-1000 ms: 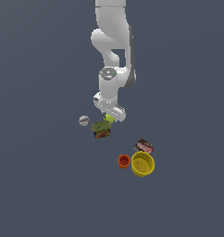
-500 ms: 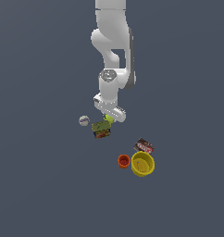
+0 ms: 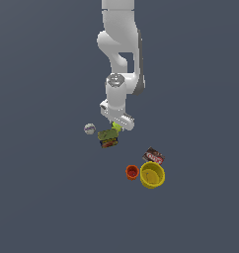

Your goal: Pick up a designated object from a clutter of objects.

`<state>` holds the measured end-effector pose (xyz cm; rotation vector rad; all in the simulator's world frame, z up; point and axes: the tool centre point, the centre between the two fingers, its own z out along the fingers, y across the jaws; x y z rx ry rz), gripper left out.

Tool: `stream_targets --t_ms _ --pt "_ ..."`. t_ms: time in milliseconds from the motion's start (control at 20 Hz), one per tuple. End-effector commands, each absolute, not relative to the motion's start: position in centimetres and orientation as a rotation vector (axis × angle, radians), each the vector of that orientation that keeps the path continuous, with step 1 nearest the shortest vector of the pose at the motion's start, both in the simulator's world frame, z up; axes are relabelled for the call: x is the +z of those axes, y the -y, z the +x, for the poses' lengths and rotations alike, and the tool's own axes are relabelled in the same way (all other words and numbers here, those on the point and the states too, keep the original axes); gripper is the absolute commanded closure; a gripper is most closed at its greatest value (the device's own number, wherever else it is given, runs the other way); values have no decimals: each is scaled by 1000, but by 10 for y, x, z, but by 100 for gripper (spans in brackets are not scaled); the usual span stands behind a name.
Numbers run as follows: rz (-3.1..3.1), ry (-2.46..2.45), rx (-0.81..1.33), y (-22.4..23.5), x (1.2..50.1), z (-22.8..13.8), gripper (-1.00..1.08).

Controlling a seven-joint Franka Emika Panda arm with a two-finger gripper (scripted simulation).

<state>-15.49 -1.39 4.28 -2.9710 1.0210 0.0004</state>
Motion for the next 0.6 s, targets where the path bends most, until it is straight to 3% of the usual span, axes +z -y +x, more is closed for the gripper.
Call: stream_targets --t_ms 0,550 --pt "-2971 -1020 -2 12 46 -153 108" --pt "-2971 -1021 -2 -10 86 -130 108"
